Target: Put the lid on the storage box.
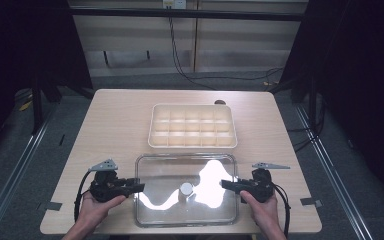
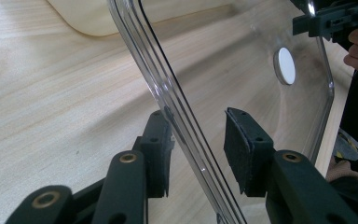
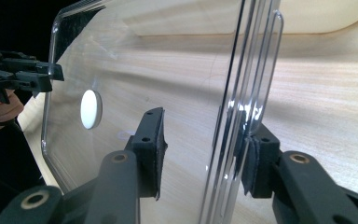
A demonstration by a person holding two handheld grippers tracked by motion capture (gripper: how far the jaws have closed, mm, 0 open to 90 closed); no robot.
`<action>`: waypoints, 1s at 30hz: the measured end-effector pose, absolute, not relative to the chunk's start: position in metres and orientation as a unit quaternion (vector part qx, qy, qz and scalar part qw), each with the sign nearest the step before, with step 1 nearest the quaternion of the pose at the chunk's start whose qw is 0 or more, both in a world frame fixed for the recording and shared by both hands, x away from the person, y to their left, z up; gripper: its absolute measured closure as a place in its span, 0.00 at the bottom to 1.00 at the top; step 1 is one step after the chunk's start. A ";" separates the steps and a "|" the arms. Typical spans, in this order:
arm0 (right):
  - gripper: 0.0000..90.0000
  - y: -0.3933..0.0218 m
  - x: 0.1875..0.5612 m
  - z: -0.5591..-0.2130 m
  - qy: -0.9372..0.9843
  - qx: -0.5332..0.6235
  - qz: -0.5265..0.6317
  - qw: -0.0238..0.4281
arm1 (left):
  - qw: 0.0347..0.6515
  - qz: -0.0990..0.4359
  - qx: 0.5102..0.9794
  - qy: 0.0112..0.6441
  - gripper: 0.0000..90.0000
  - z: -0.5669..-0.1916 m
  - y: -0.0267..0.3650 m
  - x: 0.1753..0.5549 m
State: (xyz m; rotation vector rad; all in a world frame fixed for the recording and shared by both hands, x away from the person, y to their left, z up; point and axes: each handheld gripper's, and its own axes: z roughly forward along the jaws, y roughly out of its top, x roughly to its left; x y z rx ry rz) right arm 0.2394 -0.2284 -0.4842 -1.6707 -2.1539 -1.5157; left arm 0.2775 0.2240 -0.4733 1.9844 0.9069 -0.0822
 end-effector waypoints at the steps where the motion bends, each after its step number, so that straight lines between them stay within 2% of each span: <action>1: 0.64 -0.228 0.239 -0.484 -0.691 -0.535 -0.486 0.009 | 0.462 -0.031 0.807 0.368 0.69 -0.473 0.224 0.278; 30: 0.68 -0.229 0.236 -0.462 -0.676 -0.533 -0.508 -0.021 | 0.490 -0.002 0.793 0.361 0.74 -0.452 0.220 0.282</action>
